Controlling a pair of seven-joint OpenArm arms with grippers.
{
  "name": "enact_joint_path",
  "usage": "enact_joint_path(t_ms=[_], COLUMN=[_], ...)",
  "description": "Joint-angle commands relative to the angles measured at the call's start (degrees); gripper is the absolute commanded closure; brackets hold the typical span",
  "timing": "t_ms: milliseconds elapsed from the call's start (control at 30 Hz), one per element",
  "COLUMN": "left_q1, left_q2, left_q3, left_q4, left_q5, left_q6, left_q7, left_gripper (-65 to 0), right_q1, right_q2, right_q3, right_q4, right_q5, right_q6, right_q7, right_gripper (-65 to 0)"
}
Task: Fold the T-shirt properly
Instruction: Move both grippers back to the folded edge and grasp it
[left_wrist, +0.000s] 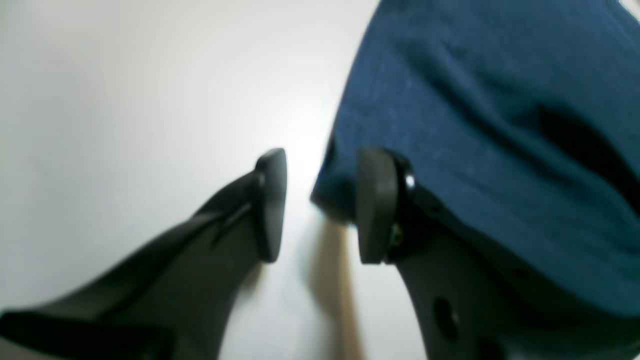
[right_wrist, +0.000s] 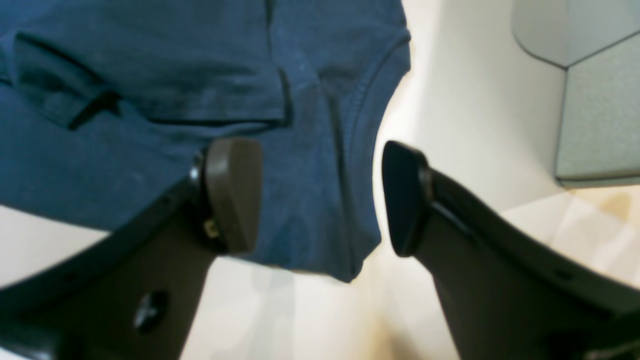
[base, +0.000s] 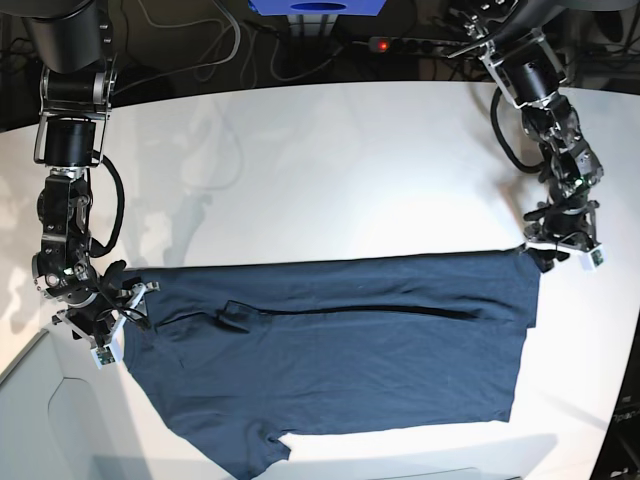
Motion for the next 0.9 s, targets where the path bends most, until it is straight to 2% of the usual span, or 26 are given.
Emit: enact_joint_path(t_ms=[0,267,367,467,633,733,867], left_q1=[-1.17,-3.63,-4.07,-3.89,-3.72,-2.66,-2.40], left_q2=[-0.74,-0.83,-0.83,-1.18,-1.18,-1.09,-0.91], left_q3=[-0.09,0.00,0.09,4.22,6.59,6.59,6.50], left_q4=[1.11,-6.71,-9.70,-10.67,-10.58,-10.58,-10.49], left_q5=[-0.51,-0.51,-0.51,-0.51,-0.51,-0.51,-0.51], left_q6=[-0.32,-0.41,-0.50,-0.50,-0.50,-0.50,-0.59], left_q7=[-1.14,-1.40,-5.01,-8.52,-8.79,-9.14,-9.32], left_gripper=[-22.6,-22.6,-22.6,-22.6,-21.8,-15.7,-7.5], right_q1=[1.64,1.64,1.64,1.64,1.64,1.64,0.84], right_q2=[0.80,0.71,0.71,0.89,2.30,3.88,3.97], right_q3=[0.35,0.35,0.35,0.35,0.35,1.23,2.72], right_q4=[1.19,1.19,1.19,1.19,1.11,0.05,-3.47], right_q5=[0.25,0.25,0.25,0.25,0.25,0.17,0.17], right_q6=[0.89,0.89,0.89,0.89,0.89,0.89,0.89], right_q7=[1.27,1.27,1.27,1.27,1.36,1.88,4.78], right_gripper=[-35.8,-35.8,-36.4,-36.4,-36.5,-37.2,-41.4])
